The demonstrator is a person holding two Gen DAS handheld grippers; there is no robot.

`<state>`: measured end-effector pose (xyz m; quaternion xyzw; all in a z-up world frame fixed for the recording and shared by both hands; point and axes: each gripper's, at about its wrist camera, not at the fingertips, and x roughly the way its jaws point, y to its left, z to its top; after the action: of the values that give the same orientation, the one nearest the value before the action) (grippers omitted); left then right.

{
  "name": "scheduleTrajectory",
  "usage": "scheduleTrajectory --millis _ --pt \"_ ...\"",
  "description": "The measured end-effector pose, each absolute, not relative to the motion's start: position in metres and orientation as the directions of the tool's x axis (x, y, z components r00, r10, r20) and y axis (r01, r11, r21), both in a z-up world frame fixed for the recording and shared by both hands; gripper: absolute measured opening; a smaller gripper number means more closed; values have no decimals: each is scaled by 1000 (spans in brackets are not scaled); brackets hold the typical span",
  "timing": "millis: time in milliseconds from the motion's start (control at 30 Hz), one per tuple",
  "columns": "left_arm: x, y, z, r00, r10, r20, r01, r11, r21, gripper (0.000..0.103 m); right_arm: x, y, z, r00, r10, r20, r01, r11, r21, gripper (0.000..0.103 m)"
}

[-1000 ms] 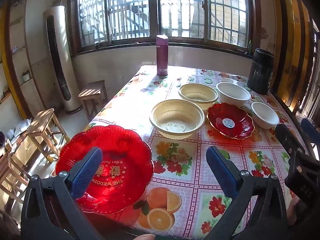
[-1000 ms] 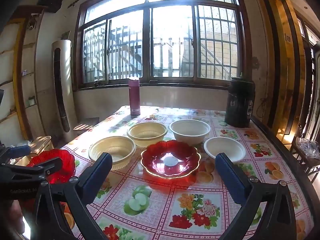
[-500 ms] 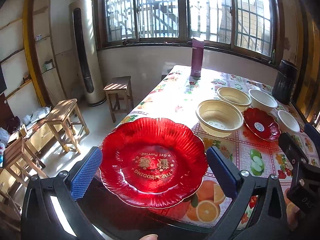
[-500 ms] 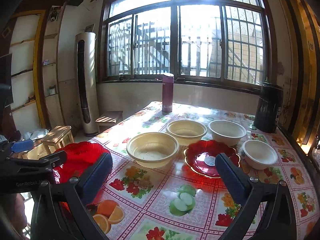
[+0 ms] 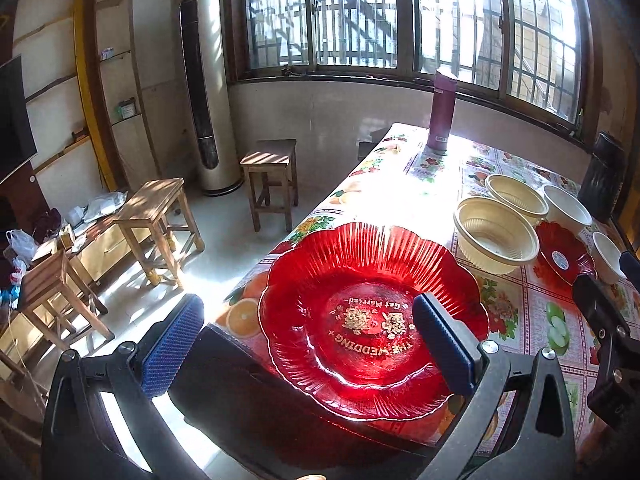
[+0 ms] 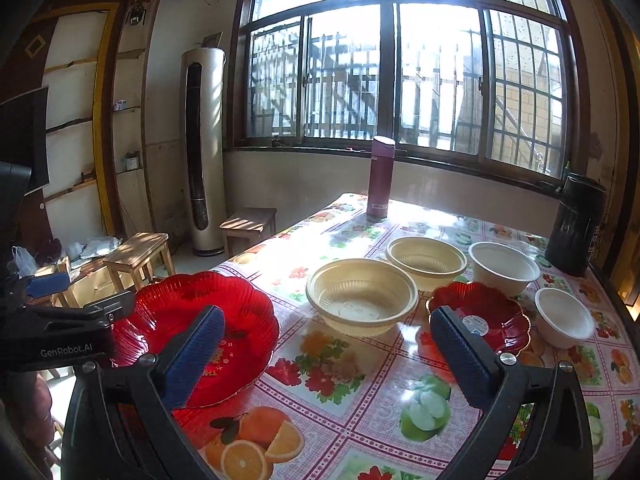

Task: Organize plates and bowls

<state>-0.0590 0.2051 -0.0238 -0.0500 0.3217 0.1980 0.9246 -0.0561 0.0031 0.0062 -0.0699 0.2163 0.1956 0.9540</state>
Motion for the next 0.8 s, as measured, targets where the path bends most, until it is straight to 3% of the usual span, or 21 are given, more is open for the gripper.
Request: scheduleTrajectory --millis 800 --pt "-53 253 -51 645 381 -662 -465 884 56 103 -22 66 -29 750 370 -548 -480 875 -66 103"
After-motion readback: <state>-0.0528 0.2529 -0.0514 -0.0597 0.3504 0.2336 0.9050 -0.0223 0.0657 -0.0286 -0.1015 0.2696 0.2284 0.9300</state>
